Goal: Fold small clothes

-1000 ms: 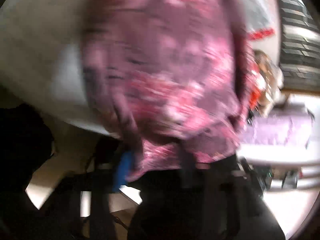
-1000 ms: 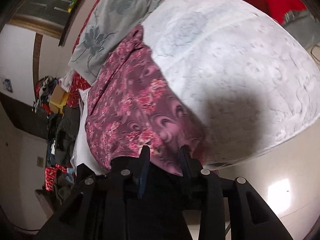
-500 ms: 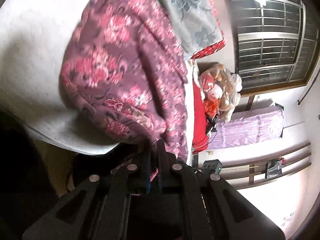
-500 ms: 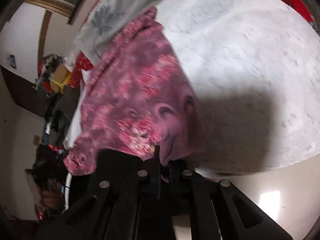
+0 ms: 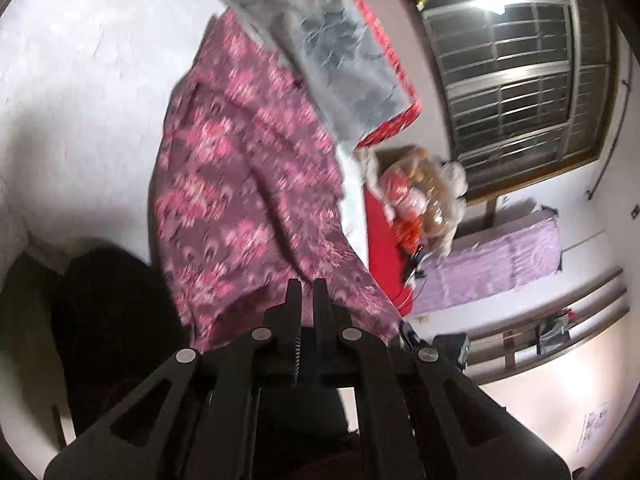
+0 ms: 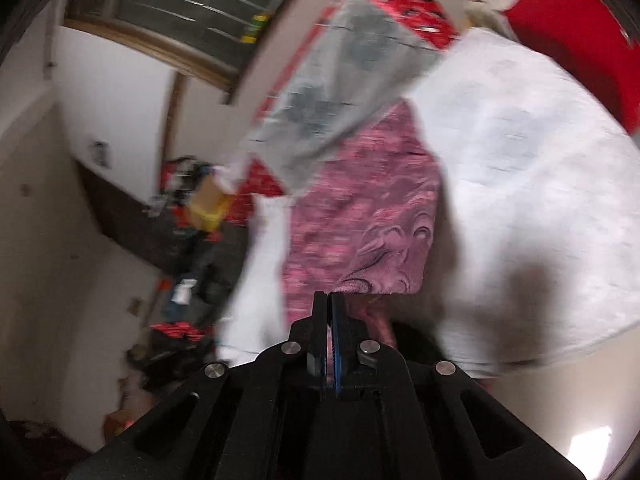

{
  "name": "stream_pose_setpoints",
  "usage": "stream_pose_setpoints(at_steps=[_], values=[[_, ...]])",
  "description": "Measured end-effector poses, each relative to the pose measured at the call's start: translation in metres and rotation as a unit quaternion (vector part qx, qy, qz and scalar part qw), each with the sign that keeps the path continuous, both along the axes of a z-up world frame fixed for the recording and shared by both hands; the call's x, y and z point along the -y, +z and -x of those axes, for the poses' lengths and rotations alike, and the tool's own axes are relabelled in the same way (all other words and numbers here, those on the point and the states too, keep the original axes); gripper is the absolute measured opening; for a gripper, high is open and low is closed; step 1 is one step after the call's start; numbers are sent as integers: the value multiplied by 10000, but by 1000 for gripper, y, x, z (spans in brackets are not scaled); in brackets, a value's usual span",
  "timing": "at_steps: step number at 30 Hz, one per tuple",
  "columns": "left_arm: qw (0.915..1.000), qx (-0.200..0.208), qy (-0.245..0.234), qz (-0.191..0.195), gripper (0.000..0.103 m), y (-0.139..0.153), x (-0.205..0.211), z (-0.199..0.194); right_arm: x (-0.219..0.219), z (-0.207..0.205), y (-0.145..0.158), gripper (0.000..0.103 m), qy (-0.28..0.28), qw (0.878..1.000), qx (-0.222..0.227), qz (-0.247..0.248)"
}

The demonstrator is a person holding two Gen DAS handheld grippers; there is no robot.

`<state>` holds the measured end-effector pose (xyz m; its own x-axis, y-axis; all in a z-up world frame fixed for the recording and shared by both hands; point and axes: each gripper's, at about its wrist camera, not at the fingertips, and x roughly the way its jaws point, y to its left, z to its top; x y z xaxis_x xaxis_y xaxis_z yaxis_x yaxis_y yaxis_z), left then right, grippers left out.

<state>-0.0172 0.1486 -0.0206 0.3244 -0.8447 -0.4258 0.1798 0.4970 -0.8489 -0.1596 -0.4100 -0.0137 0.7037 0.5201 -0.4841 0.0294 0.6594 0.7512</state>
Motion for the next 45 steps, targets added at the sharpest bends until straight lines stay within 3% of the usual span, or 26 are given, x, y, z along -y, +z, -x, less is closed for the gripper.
stream_pose_setpoints(at_steps=[2, 4, 6, 8, 9, 10, 12, 16, 23, 25, 26, 27, 29, 30, 31, 32, 36, 40, 42, 45], values=[[9999, -116, -108, -15, 6, -7, 0, 2, 5, -3, -14, 2, -227, 9978, -401, 474], [9995, -237, -177, -69, 22, -13, 4, -1, 11, -5, -28, 3, -416, 9919, -828, 873], [9991, -343, -211, -125, 46, -19, 11, -3, 16, -3, -39, 8, -487, 9904, -983, 835], [9981, -373, -277, -395, 59, -25, 19, -6, 21, 0, -50, 10, -457, 9926, -1028, 462], [9975, -384, -292, -525, 63, -28, 22, -8, 24, 1, -57, 18, -456, 9929, -1055, 313], [9966, -450, -276, -640, 64, -36, 27, -10, 24, 1, -63, 32, -459, 9928, -1085, 228], [9943, -674, -311, -771, 67, -57, 34, -15, 22, 2, -71, 42, -441, 9924, -1141, 132], [9861, -1413, -162, -861, 67, -111, 44, -13, 13, -4, -88, 42, -322, 9897, -1395, 27], [9766, -1838, -317, -1073, 67, -160, 73, -14, 6, -10, -98, 47, -103, 9905, -1371, -70], [9743, -1950, -325, -1082, 65, -168, 76, -16, 5, -11, -102, 55, -86, 9912, -1321, -86], [9741, -2022, -425, -924, 50, -172, 79, -17, 5, -11, -106, 56, -82, 9910, -1333, -73], [9746, -2056, -584, -668, 23, -174, 82, -17, 3, -13, -111, 56, -40, 9904, -1380, -83], [9763, -1957, -760, -516, 4, -169, 85, -17, -2, -17, -122, 56, 102, 9885, -1503, -123], [9786, -1842, -791, -470, 4, -163, 85, -16, -6, -19, -125, 50, 237, 9882, -1509, -117], [9816, -1666, -827, -428, 3, -153, 84, -14, -10, -20, -125, 24, 357, 9888, -1451, -41], [9843, -1500, -843, -397, 1, -143, 82, -13, -14, -21, -122, 9, 455, 9895, -1369, -7], [9933, -1015, -538, 103, 0, -96, 56, -12, -23, -16, -75, 7, 697, 9958, -590, -59], [9964, -597, -61, 603, 0, -53, 18, -14, -30, -10, -18, 7, 824, 9961, 188, -263], [9965, -443, 59, 700, 0, -39, 7, -13, -32, -10, 3, 6, 831, 9951, 449, -295], [9983, -402, 5, 433, 0, -34, 5, -12, -32, -12, 20, 6, 706, 9947, 642, -382]])
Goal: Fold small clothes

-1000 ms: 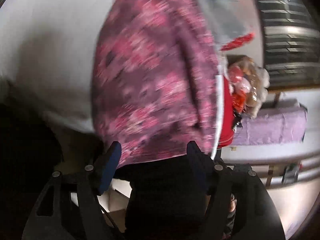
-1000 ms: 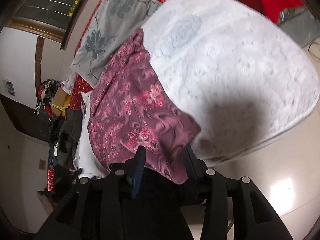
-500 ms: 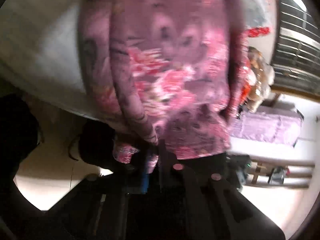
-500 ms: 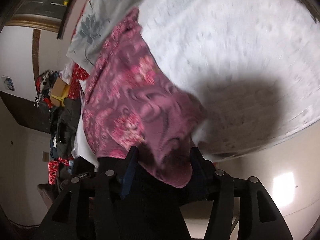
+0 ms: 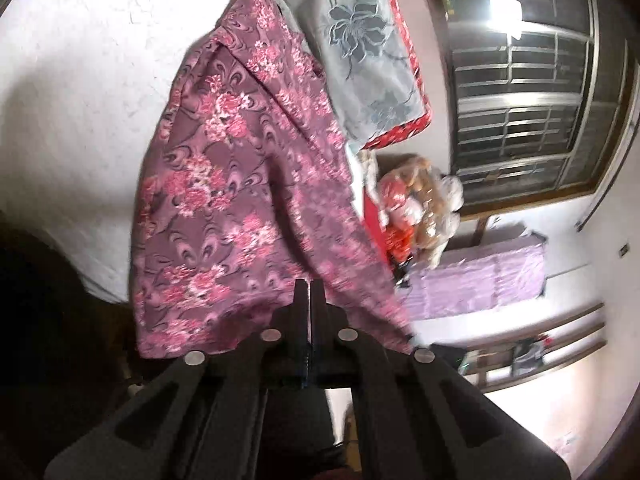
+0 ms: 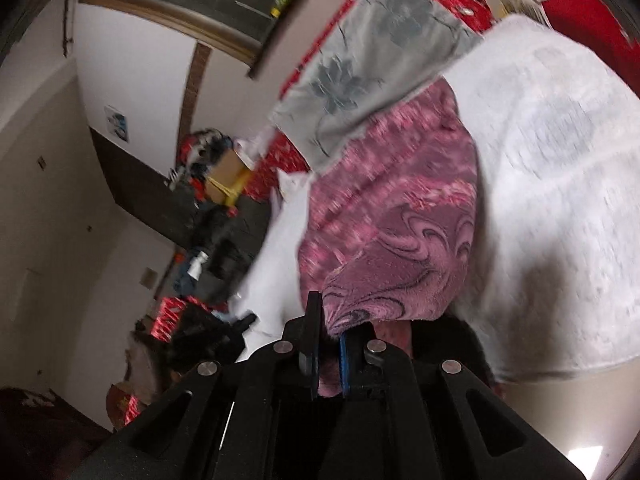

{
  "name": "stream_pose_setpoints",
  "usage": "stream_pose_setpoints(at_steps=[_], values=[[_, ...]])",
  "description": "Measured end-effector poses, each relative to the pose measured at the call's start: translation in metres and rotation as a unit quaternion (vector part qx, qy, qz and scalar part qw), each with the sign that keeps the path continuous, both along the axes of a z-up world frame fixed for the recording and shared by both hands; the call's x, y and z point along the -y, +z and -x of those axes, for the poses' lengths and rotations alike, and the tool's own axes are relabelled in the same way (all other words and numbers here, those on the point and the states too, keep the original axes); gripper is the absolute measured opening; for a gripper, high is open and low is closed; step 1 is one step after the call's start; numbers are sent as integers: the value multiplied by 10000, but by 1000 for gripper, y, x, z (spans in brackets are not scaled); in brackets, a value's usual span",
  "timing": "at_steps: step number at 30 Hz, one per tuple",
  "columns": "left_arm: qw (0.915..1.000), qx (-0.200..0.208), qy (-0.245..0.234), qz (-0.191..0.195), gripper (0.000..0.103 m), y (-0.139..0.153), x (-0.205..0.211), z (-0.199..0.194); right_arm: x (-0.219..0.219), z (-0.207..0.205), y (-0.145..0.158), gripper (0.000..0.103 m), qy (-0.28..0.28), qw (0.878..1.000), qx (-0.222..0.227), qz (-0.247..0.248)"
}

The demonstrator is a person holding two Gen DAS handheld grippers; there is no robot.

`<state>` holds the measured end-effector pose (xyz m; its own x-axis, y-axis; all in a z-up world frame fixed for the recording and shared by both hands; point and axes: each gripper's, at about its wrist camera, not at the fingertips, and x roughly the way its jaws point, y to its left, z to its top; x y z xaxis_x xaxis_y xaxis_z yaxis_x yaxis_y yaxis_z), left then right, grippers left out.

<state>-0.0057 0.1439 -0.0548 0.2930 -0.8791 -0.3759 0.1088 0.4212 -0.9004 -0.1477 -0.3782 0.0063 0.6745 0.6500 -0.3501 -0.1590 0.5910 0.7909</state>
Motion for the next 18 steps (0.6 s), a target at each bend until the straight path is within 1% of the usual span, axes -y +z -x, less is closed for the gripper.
stream_pose_setpoints(at_steps=[2, 4, 5, 6, 7, 8, 10, 11, 14, 16, 18], values=[[9999, -57, -46, -125, 0, -6, 4, -2, 4, -3, 3, 6, -138, 9999, 22, 77], [9997, -207, -94, -76, 5, -15, 6, -1, 11, -6, -3, 6, -315, 9994, -99, 81], [9995, -274, -111, -68, 19, -18, 8, 0, 16, -8, -8, 6, -433, 9988, -201, 109], [9992, -347, -126, -155, 44, -22, 11, 1, 22, -10, -15, 6, -567, 9977, -342, 143], [9979, -467, -113, -428, 57, -28, 14, 3, 29, -12, -23, 6, -688, 9963, -511, 117], [9959, -571, -74, -701, 72, -35, 16, 3, 33, -14, -30, 6, -762, 9950, -641, 51], [9922, -728, -107, -1007, 73, -51, 26, 3, 39, -14, -44, 6, -867, 9928, -823, -92], [9898, -889, -128, -1109, 73, -63, 31, 1, 40, -14, -48, 6, -875, 9924, -845, -169], [9837, -1294, -48, -1251, 73, -94, 44, 2, 39, -15, -56, 7, -838, 9924, -860, -254], [9760, -1380, -85, -1684, 73, -111, 53, 3, 39, -19, -59, 7, -801, 9923, -900, -291], [9670, -1497, 8, -2064, 73, -125, 58, 3, 39, -21, -62, 7, -769, 9921, -944, -309]])
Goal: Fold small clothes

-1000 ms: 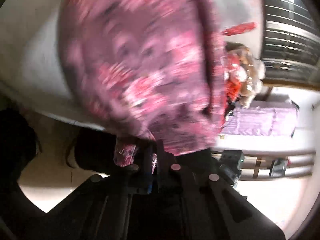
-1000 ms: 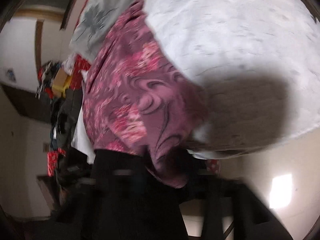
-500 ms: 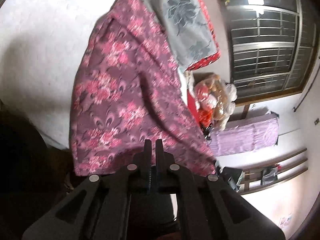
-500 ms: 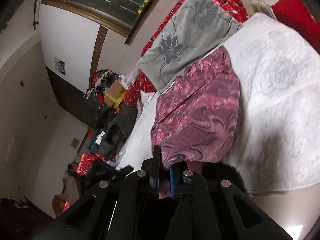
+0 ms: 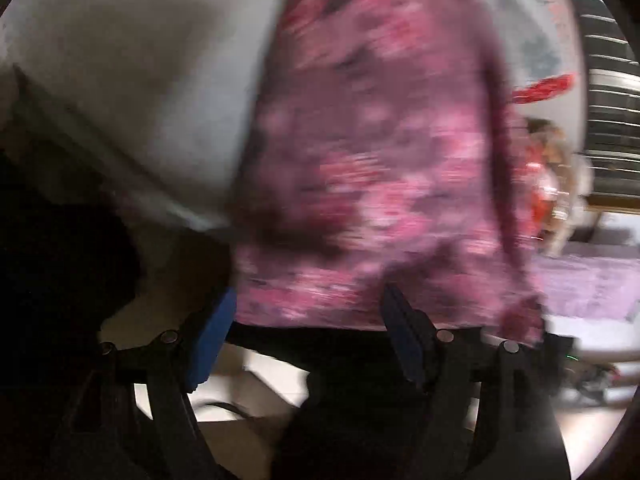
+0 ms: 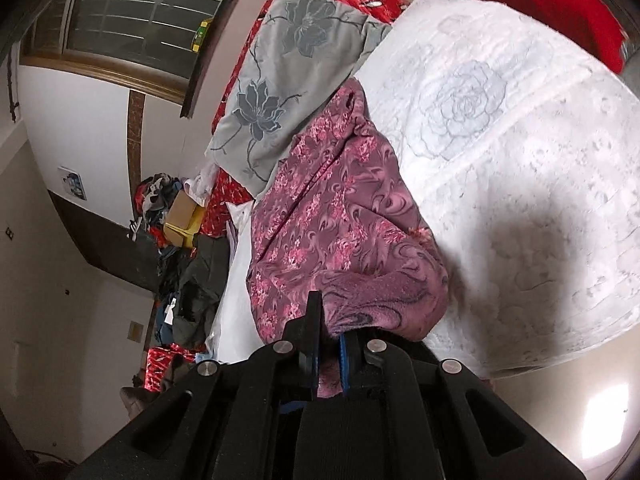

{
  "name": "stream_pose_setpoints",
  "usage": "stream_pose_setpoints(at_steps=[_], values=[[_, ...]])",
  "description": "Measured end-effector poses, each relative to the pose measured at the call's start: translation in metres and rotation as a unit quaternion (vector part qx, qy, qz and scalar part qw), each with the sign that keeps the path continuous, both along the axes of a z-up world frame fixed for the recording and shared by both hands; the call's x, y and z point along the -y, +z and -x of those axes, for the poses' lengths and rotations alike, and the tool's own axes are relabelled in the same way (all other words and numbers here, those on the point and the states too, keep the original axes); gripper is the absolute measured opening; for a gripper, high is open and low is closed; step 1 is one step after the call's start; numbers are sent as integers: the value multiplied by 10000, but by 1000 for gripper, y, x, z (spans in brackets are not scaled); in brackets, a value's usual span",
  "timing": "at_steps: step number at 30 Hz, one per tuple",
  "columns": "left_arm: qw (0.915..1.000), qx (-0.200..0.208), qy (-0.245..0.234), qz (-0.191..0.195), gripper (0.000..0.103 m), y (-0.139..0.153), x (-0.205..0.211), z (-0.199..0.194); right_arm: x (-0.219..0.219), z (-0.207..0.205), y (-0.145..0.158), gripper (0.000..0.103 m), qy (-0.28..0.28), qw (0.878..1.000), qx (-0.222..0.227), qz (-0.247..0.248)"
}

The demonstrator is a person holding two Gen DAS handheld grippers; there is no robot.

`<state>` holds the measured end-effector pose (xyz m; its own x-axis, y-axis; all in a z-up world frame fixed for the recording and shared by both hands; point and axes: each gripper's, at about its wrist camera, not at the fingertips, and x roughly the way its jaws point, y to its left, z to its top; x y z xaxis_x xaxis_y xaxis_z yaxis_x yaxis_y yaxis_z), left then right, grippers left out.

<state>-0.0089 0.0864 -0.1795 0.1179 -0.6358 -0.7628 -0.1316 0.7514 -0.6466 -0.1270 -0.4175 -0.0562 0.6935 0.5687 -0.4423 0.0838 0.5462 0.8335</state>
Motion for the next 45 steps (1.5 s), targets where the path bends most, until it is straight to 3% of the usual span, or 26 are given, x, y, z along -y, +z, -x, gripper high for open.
stream_pose_setpoints(at_steps=[5, 7, 9, 11, 12, 13, 15, 19, 25, 30, 36, 45], values=[[9997, 118, 185, -116, 73, -15, 3, -8, 1, -3, -12, 7, 50, 9998, -150, -73], [9998, -35, 145, 134, 66, -23, 8, -10, 0, -5, -18, 7, 49, 9997, -228, -85], [9991, 24, -101, 406, 32, -23, 17, -11, -1, -5, -22, 7, 68, 9996, -272, -84], [9988, 59, -284, 403, 23, -20, 21, -9, -2, -4, -23, 7, 109, 9996, -271, -59], [9983, 12, -305, 497, 7, -19, 19, -8, -2, -4, -22, 7, 122, 9996, -265, -30], [9964, -40, -284, 801, 3, -18, 16, -7, -3, -3, -20, 7, 148, 9996, -252, -3], [9917, 59, -290, 1248, 2, 0, 9, -3, -4, 0, -13, 7, 214, 9996, -185, 14], [9838, 913, -453, 1474, 3, 65, -5, 4, -17, 2, 15, 7, 503, 9986, 134, 67], [9649, 1549, 14, 2120, 3, 127, -30, -14, -33, -7, 51, 7, 722, 9951, 662, -141], [9523, 1919, 372, 2344, 3, 151, -47, -32, -30, -17, 69, 7, 657, 9926, 943, -394], [9420, 2100, 920, 2453, 3, 169, -64, -62, -24, -50, 75, 7, 596, 9918, 966, -581], [9470, 2201, 1017, 2106, 3, 177, -59, -147, -17, -163, 70, 7, 476, 9922, 982, -601]])
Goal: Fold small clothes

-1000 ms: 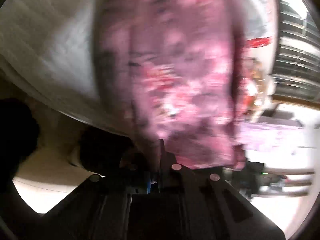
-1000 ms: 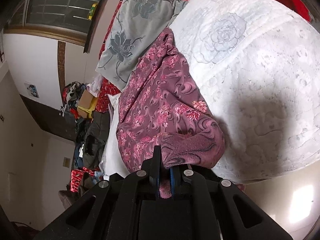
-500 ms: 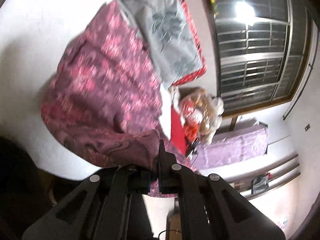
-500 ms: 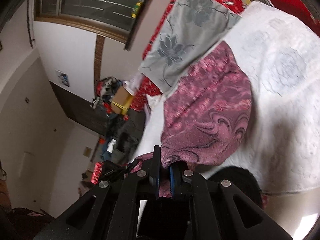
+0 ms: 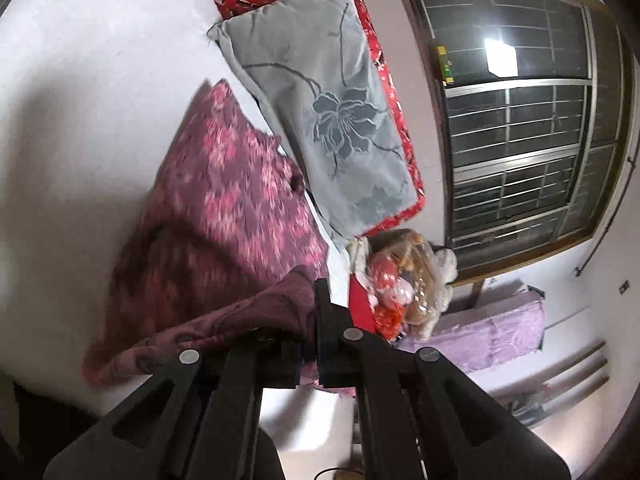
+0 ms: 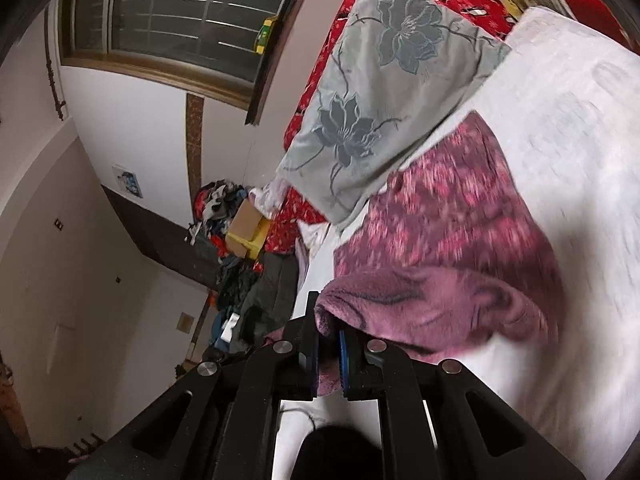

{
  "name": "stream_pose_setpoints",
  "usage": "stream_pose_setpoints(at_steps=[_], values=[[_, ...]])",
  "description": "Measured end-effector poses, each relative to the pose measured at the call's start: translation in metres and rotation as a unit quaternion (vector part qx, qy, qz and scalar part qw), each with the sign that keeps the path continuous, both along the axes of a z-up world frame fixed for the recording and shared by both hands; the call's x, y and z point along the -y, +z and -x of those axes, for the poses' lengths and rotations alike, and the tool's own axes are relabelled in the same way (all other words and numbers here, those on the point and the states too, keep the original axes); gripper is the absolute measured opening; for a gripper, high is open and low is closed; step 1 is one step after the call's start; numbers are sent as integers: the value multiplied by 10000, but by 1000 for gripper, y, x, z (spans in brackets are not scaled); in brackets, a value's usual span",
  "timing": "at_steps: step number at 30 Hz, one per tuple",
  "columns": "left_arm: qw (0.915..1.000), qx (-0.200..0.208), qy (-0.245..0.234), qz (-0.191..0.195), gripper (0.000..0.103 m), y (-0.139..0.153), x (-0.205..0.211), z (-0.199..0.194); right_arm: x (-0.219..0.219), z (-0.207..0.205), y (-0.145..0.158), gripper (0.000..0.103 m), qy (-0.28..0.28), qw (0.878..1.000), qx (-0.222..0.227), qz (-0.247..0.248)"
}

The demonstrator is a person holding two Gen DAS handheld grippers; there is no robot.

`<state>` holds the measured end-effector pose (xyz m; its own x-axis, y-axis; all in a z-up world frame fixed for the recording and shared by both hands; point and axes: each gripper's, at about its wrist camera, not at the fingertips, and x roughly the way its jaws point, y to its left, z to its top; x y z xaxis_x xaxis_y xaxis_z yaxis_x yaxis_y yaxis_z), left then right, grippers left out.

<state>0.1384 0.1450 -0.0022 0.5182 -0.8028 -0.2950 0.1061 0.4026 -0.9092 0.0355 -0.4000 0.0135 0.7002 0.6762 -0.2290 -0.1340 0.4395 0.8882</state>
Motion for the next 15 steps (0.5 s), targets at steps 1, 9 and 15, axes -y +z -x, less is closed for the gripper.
stream_pose_setpoints(at_steps=[1, 9, 15], values=[[10000, 27, 25, -51, 3, 1, 3, -16, 2, -17, -4, 7, -49, 10000, -30, -30], [9990, 56, 197, -401, 3, -11, 20, -128, 14, -140, -49, 7, -396, 9974, -563, -186], [9956, -217, 124, -906, 3, -24, 39, -198, 21, -208, -74, 8, -659, 9927, -1005, -126]])
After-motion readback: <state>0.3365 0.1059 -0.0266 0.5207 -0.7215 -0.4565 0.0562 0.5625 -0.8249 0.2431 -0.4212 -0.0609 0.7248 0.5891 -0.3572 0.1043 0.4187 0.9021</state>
